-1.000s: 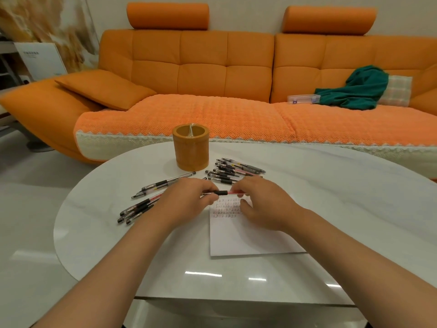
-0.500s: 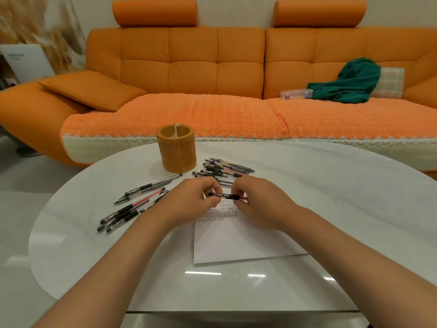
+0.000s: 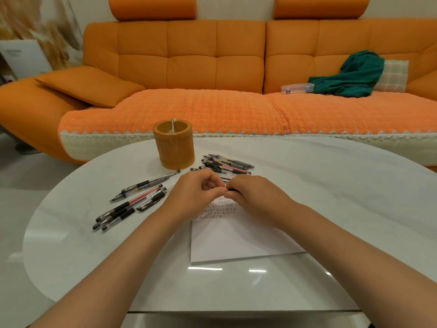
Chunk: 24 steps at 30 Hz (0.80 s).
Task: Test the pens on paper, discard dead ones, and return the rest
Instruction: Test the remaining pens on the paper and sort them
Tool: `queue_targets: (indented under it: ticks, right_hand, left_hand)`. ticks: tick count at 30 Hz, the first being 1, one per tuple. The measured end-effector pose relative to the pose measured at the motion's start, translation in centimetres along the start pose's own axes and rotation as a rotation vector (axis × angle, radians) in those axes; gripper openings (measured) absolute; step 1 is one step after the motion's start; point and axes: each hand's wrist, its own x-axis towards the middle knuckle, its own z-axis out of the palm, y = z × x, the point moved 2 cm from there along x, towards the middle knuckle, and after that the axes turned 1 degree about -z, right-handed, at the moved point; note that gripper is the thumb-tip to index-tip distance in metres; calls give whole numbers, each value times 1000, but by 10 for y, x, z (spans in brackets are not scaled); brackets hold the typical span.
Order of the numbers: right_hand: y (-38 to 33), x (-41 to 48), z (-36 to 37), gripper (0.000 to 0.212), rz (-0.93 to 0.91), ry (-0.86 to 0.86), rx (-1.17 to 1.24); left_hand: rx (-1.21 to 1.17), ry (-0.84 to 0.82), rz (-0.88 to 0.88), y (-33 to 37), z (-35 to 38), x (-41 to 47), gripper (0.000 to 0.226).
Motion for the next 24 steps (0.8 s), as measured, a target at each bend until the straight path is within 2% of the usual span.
queue_targets:
  ticks: [3, 8, 17, 21, 24]
  right_hand:
    - [1, -1, -3, 32, -6, 18, -21]
    - [-2, -6, -9, 30, -12, 87, -104]
    - [-7, -3, -6, 32, -33, 110, -155]
    - [-10, -2, -7, 34, -15, 157, -168]
    - [-13, -1, -6, 38, 17, 112, -151]
  left_hand:
    - [-128, -51, -83, 0, 1, 0, 5]
    - [-193, -100, -137, 4, 0, 0, 8]
    - [-178, -137, -157, 0, -9, 1, 11]
    - [-211, -105, -151, 1, -14, 1, 10]
    - [-198, -114, -142, 1, -16, 2, 10]
